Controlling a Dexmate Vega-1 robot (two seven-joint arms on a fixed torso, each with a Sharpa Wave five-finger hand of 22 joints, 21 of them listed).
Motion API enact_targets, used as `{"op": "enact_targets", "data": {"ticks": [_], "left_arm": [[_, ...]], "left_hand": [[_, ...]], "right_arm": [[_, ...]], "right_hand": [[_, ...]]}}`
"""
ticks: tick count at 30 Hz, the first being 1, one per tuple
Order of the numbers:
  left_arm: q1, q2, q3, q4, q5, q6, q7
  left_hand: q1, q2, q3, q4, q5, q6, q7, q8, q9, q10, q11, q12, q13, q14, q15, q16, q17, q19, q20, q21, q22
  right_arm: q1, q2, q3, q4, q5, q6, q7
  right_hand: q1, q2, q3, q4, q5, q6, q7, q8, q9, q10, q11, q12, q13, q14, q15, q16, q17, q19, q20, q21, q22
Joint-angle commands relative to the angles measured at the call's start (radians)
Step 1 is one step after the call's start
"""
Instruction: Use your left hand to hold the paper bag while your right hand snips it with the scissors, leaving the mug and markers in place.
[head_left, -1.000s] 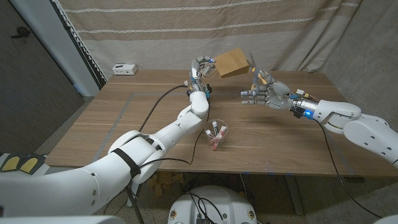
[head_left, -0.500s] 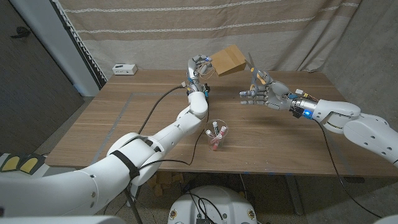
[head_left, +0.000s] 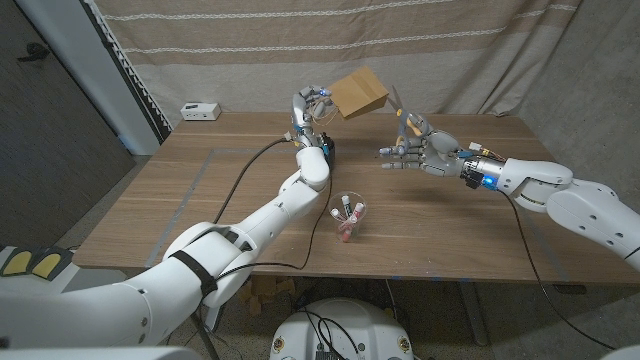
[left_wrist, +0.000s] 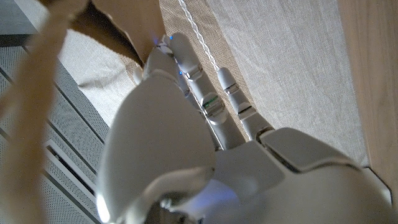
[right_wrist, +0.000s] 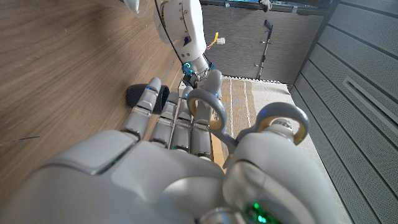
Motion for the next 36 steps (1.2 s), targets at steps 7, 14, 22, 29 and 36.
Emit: {"op": "enact_targets", "data": {"ticks": [7, 14, 22, 29, 36], "left_arm": [[-0.025, -0.011, -0.011, 0.054, 0.0, -0.019, 0.012], [-0.044, -0.021, -0.008, 0.096, -0.008, -0.035, 0.011], [-0.067, -0.034, -0.001, 0.141, -0.015, -0.057, 0.009], [-0.084, -0.041, 0.009, 0.171, -0.016, -0.073, 0.009], [-0.093, -0.043, 0.018, 0.183, -0.011, -0.075, 0.019]], "left_hand": [[-0.006, 0.008, 0.021, -0.001, 0.036, -0.01, 0.0, 0.012, 0.012, 0.005, -0.022, 0.007, 0.052, -0.005, 0.0, 0.008, 0.015, -0.008, -0.073, 0.009, 0.002], [-0.01, 0.003, 0.028, -0.001, 0.052, -0.014, 0.001, 0.014, 0.017, -0.003, -0.022, 0.007, 0.057, -0.009, 0.0, 0.009, 0.022, -0.013, -0.075, 0.014, 0.004], [-0.017, -0.001, 0.037, -0.001, 0.068, -0.016, 0.003, 0.02, 0.028, -0.012, -0.022, 0.003, 0.056, -0.011, 0.0, 0.008, 0.03, -0.018, -0.075, 0.02, 0.004], [-0.022, -0.006, 0.045, -0.001, 0.08, -0.014, 0.004, 0.024, 0.032, -0.012, -0.021, 0.003, 0.055, -0.012, 0.0, 0.008, 0.036, -0.022, -0.076, 0.026, 0.005], [-0.027, -0.012, 0.057, -0.002, 0.093, -0.015, 0.003, 0.028, 0.039, -0.008, -0.021, 0.005, 0.056, -0.014, 0.0, 0.007, 0.045, -0.026, -0.077, 0.033, 0.004]], "right_arm": [[0.076, 0.005, -0.062, 0.015, -0.007, -0.04, 0.044], [0.122, 0.011, -0.098, 0.028, -0.017, -0.063, 0.068], [0.171, 0.013, -0.131, 0.037, -0.035, -0.084, 0.096], [0.198, 0.013, -0.146, 0.045, -0.043, -0.095, 0.109], [0.224, 0.024, -0.16, 0.056, -0.05, -0.095, 0.122]], "right_hand": [[0.005, 0.005, -0.002, -0.005, -0.003, -0.002, 0.008, -0.002, 0.003, 0.003, -0.003, -0.002, 0.001, 0.009, 0.004, -0.005, 0.003, 0.007, 0.0, -0.005, 0.003], [0.005, 0.006, -0.002, -0.005, -0.003, -0.001, 0.01, -0.002, 0.004, 0.003, -0.003, -0.002, 0.001, 0.007, 0.004, -0.006, 0.003, 0.007, 0.002, -0.008, 0.003], [0.005, 0.006, -0.002, -0.006, -0.004, -0.002, 0.01, -0.003, 0.003, 0.004, -0.002, -0.002, 0.001, 0.007, 0.004, -0.006, 0.003, 0.006, 0.003, -0.011, 0.003], [0.005, 0.007, -0.002, -0.006, -0.004, -0.001, 0.009, -0.003, 0.002, 0.005, -0.002, -0.002, 0.001, 0.007, 0.004, -0.006, 0.003, 0.006, 0.004, -0.013, 0.003], [0.004, 0.007, -0.002, -0.006, -0.005, -0.002, 0.01, -0.002, 0.004, 0.005, -0.002, -0.003, 0.001, 0.007, 0.004, -0.006, 0.003, 0.007, 0.005, -0.016, 0.003]]}}
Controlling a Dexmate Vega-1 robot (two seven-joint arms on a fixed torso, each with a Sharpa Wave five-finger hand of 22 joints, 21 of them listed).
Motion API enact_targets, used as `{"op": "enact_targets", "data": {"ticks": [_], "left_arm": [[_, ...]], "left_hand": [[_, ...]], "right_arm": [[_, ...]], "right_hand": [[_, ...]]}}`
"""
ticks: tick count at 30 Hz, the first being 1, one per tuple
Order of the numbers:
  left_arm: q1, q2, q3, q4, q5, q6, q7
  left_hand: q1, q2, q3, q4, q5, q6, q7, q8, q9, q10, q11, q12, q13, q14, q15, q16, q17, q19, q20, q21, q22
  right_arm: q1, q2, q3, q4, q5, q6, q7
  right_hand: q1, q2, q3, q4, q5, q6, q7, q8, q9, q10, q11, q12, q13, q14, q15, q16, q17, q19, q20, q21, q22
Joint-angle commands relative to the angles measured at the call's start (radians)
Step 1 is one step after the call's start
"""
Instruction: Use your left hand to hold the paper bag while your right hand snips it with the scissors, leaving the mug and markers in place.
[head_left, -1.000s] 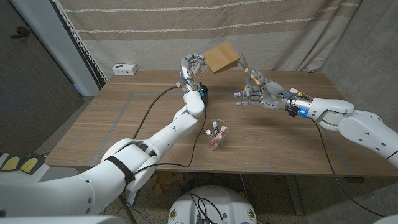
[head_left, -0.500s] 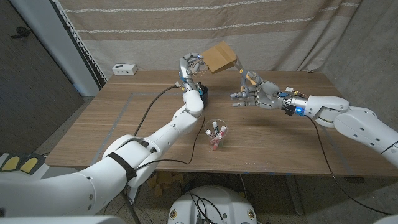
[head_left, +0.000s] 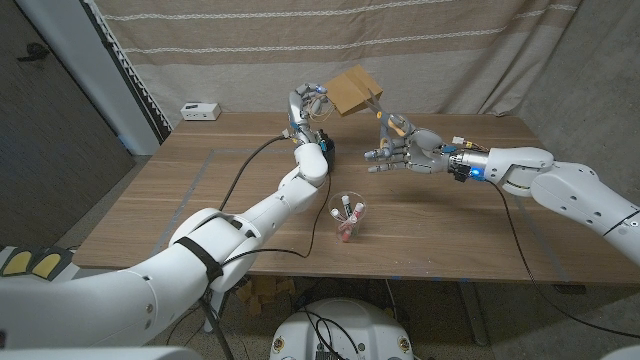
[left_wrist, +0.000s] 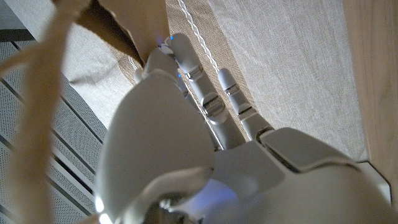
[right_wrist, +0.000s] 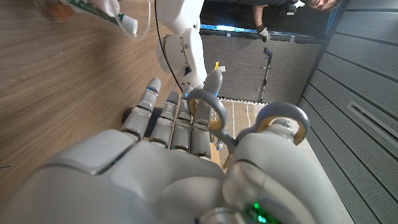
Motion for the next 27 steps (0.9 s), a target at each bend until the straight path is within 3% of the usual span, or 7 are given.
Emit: {"op": "enact_targets", "data": {"ticks": [1, 16, 27], "left_arm": [[-0.022, -0.009, 0.015, 0.034, 0.001, -0.013, 0.008], [-0.013, 0.005, 0.018, -0.004, 0.01, 0.007, 0.022], [0.003, 0.015, 0.015, -0.043, 0.016, 0.03, 0.026]], "left_hand": [[-0.006, -0.003, 0.01, -0.004, 0.014, -0.002, 0.001, 0.012, 0.01, 0.01, -0.003, 0.005, 0.002, -0.005, -0.002, 0.006, 0.008, -0.005, -0.078, 0.008, 0.001], [-0.016, -0.012, 0.029, -0.004, 0.031, -0.002, 0.003, 0.011, 0.009, 0.007, -0.003, 0.001, -0.004, -0.006, -0.002, 0.003, 0.02, -0.012, -0.078, 0.02, 0.001], [-0.023, -0.019, 0.044, -0.003, 0.039, -0.001, 0.007, 0.014, 0.013, 0.012, -0.003, 0.004, -0.004, -0.004, -0.002, 0.001, 0.028, -0.017, -0.079, 0.03, 0.0]], "right_arm": [[0.06, 0.019, -0.036, 0.021, -0.018, -0.013, 0.032], [0.14, 0.047, -0.095, 0.043, -0.046, -0.049, 0.078], [0.165, 0.068, -0.123, 0.058, -0.059, -0.057, 0.1]], "right_hand": [[0.004, 0.007, -0.002, -0.006, -0.001, 0.0, 0.009, -0.003, 0.001, 0.005, -0.002, -0.003, 0.001, 0.008, 0.004, -0.006, 0.003, 0.008, 0.005, -0.002, 0.003], [0.008, 0.008, 0.0, -0.009, -0.002, -0.005, 0.008, -0.005, 0.001, 0.002, -0.001, -0.005, 0.001, 0.007, 0.004, -0.006, 0.003, 0.01, 0.008, -0.007, 0.003], [0.013, 0.009, 0.001, -0.012, -0.002, -0.007, 0.006, -0.004, 0.002, 0.002, -0.002, -0.005, 0.001, 0.006, 0.003, -0.007, 0.003, 0.013, 0.012, -0.01, 0.003]]}}
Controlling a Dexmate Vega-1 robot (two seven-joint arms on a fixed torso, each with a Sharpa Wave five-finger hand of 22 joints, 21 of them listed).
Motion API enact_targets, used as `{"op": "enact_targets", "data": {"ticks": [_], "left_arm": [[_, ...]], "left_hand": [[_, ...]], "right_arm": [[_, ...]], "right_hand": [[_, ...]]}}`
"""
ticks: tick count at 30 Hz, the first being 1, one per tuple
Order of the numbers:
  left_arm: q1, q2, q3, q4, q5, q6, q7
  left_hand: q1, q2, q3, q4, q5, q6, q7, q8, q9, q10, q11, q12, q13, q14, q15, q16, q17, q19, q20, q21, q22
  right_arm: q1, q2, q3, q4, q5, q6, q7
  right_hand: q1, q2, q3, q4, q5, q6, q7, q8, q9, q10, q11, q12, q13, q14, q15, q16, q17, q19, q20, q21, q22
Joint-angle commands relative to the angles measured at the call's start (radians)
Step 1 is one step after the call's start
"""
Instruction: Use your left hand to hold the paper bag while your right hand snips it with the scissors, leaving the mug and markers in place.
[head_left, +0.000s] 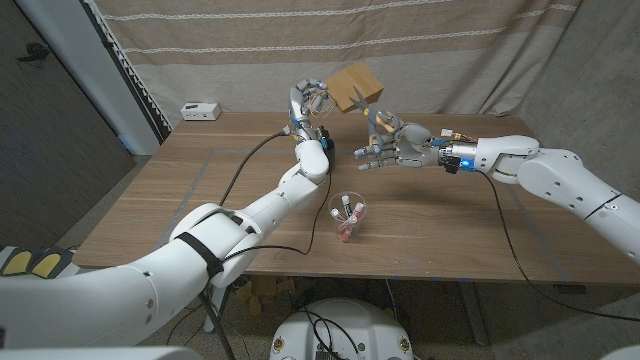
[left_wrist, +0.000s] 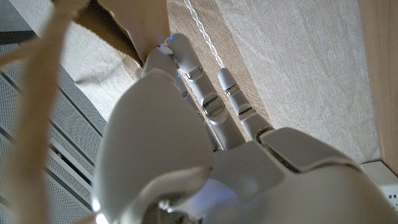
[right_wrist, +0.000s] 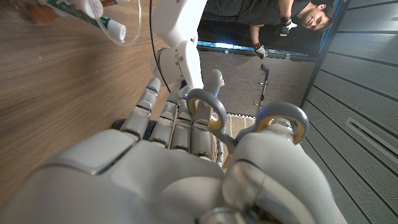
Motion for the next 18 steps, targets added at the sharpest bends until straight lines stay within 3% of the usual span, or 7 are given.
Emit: {"op": "enact_targets", "data": {"ticks": [1, 7, 18], "left_arm": [[0.018, 0.013, -0.001, -0.042, 0.009, 0.026, 0.006], [0.019, 0.01, 0.001, -0.036, 0.014, 0.026, 0.008], [0.012, 0.001, 0.008, -0.014, 0.02, 0.017, 0.016]], "left_hand": [[-0.006, -0.002, 0.012, -0.002, 0.007, -0.001, 0.005, 0.005, 0.0, 0.007, -0.001, 0.004, -0.001, -0.005, -0.002, 0.001, 0.006, -0.007, -0.083, 0.008, 0.002], [-0.01, -0.005, 0.02, -0.002, 0.01, 0.001, 0.006, 0.007, 0.003, 0.011, -0.001, 0.006, 0.0, -0.004, -0.002, 0.0, 0.009, -0.009, -0.082, 0.013, 0.002], [-0.017, -0.014, 0.04, -0.003, 0.015, 0.001, 0.007, 0.01, 0.008, 0.009, -0.001, 0.003, -0.005, -0.003, -0.002, -0.002, 0.018, -0.015, -0.084, 0.023, 0.0]], "right_arm": [[0.035, 0.022, -0.034, 0.016, -0.019, -0.008, 0.03], [0.049, 0.029, -0.045, 0.021, -0.022, -0.018, 0.038], [0.084, 0.057, -0.071, 0.051, -0.037, -0.018, 0.067]], "right_hand": [[0.008, 0.003, -0.003, -0.008, -0.002, -0.003, 0.002, -0.004, 0.003, 0.002, -0.002, -0.005, 0.001, 0.006, 0.003, -0.007, 0.003, 0.008, 0.007, -0.003, 0.004], [0.01, 0.004, -0.003, -0.01, -0.003, -0.005, 0.001, -0.003, 0.005, 0.003, -0.003, -0.006, 0.001, 0.025, 0.027, -0.002, 0.001, 0.022, 0.028, -0.005, 0.003], [0.009, 0.005, -0.002, -0.01, -0.004, -0.01, -0.004, -0.004, 0.007, 0.0, -0.005, -0.008, 0.001, 0.019, 0.029, -0.007, -0.001, 0.022, 0.034, -0.013, 0.003]]}}
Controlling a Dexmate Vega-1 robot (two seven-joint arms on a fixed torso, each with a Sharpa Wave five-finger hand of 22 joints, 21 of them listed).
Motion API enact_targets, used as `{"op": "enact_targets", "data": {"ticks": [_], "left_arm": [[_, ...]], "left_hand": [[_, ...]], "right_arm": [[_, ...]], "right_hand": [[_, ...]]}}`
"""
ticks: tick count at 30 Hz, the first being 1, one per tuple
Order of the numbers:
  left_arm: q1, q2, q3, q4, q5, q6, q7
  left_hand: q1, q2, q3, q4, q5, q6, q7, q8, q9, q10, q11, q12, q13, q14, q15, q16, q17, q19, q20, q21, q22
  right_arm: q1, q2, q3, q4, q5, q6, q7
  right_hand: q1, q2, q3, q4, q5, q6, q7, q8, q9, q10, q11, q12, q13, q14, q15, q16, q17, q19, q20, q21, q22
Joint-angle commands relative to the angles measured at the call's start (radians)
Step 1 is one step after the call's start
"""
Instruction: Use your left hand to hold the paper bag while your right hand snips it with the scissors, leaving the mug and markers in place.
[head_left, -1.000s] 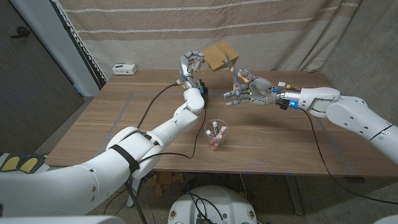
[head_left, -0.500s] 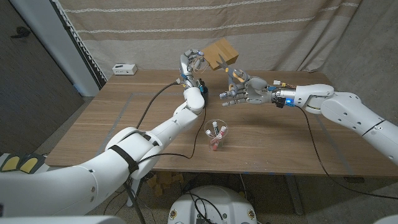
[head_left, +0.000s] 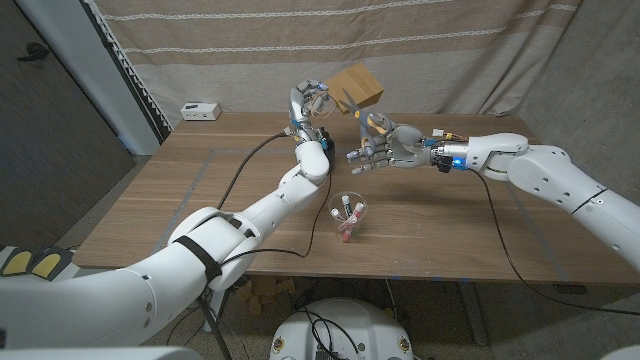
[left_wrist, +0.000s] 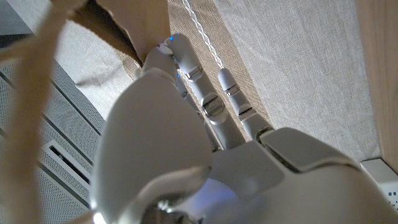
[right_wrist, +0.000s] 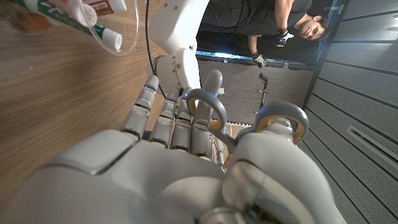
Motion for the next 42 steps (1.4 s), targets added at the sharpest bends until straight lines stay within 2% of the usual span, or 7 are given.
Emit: {"op": "enact_targets", "data": {"ticks": [1, 14, 42], "left_arm": [[-0.003, -0.006, 0.006, 0.015, 0.007, -0.004, 0.007], [0.002, 0.001, 0.012, 0.0, 0.02, 0.015, 0.023], [0.001, 0.009, 0.003, 0.007, 0.009, 0.0, 0.016]], "left_hand": [[-0.007, -0.003, 0.011, -0.002, 0.007, 0.005, 0.003, 0.01, 0.004, 0.008, 0.0, 0.005, 0.001, -0.002, -0.002, -0.002, 0.005, -0.006, -0.085, 0.009, -0.001], [-0.014, -0.011, 0.033, -0.003, 0.011, 0.006, 0.003, 0.01, 0.004, 0.011, 0.0, 0.006, -0.001, -0.002, -0.002, -0.005, 0.013, -0.011, -0.086, 0.019, -0.004], [-0.032, -0.031, 0.084, -0.004, 0.016, 0.004, 0.002, 0.008, 0.005, 0.011, 0.0, 0.008, -0.003, 0.0, -0.002, -0.01, 0.028, -0.022, -0.086, 0.04, -0.01]], "right_arm": [[0.035, 0.027, -0.026, 0.029, -0.016, -0.001, 0.03], [0.065, 0.062, -0.05, 0.075, -0.028, 0.004, 0.063], [0.053, 0.047, -0.032, 0.067, -0.026, -0.003, 0.038]], "right_hand": [[0.009, 0.005, -0.002, -0.002, -0.004, -0.005, -0.001, -0.004, 0.003, 0.0, -0.005, -0.002, 0.001, -0.002, 0.002, -0.004, -0.001, 0.0, 0.006, -0.006, 0.003], [0.012, 0.005, -0.001, -0.005, -0.005, -0.008, -0.005, -0.005, 0.002, -0.001, -0.008, -0.003, 0.001, -0.002, 0.001, -0.005, -0.002, -0.001, 0.006, -0.013, 0.004], [0.012, 0.006, 0.0, -0.007, -0.008, -0.007, -0.002, -0.004, 0.002, 0.001, -0.007, -0.003, 0.002, -0.002, 0.003, -0.006, -0.003, 0.004, 0.006, -0.025, 0.004]]}}
